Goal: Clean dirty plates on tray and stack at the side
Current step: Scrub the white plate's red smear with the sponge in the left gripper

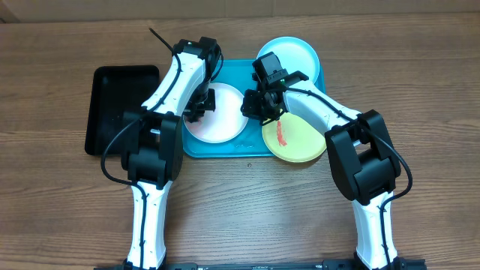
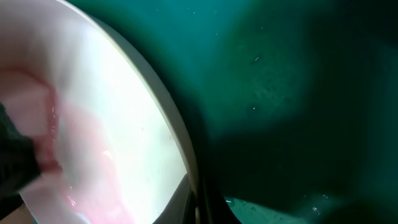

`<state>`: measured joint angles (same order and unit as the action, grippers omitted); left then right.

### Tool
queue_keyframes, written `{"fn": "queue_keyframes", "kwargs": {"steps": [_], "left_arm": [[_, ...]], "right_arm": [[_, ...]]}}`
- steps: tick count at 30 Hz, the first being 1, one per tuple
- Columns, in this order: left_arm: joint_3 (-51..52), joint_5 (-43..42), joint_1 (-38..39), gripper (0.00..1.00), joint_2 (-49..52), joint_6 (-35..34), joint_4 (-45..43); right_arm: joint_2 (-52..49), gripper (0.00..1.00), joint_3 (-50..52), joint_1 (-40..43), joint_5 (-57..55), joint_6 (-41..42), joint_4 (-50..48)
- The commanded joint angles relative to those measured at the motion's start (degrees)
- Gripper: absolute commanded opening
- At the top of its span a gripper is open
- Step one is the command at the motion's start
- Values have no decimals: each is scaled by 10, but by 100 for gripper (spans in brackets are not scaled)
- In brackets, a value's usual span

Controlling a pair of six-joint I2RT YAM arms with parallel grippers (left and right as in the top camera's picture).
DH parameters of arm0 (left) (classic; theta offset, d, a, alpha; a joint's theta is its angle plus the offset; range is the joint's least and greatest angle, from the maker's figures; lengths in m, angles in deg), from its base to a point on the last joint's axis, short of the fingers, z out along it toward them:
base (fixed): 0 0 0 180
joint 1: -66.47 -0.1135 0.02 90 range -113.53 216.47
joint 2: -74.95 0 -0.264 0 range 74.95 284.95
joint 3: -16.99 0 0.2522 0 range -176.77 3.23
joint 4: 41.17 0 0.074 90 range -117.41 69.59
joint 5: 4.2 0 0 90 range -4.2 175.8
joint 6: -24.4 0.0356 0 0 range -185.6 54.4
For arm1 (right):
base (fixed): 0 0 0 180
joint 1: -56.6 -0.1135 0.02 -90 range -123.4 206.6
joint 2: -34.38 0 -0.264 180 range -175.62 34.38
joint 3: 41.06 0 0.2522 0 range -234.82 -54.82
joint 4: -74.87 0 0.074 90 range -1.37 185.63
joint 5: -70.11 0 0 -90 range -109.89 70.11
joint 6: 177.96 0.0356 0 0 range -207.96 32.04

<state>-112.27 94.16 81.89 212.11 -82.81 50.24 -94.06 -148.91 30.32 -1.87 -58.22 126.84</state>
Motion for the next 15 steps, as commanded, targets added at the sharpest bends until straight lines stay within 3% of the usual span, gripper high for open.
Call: {"fn": "queue_keyframes", "kwargs": {"steps": [1, 4, 6, 12, 15], "left_arm": [[-7, -135, 9, 4, 18, 131, 12], [-7, -229, 12, 4, 18, 196, 19], [-7, -262, 11, 4, 18, 204, 16], [-7, -272, 6, 4, 18, 138, -44], [-7, -235, 4, 4, 18, 80, -101]], "right_arm": [[-5, 4, -4, 4, 1, -1, -2], [-5, 4, -4, 4, 1, -1, -2], [-5, 4, -4, 4, 1, 1, 0], [-5, 4, -4, 4, 1, 3, 7], [-5, 4, -4, 4, 1, 4, 9]]}}
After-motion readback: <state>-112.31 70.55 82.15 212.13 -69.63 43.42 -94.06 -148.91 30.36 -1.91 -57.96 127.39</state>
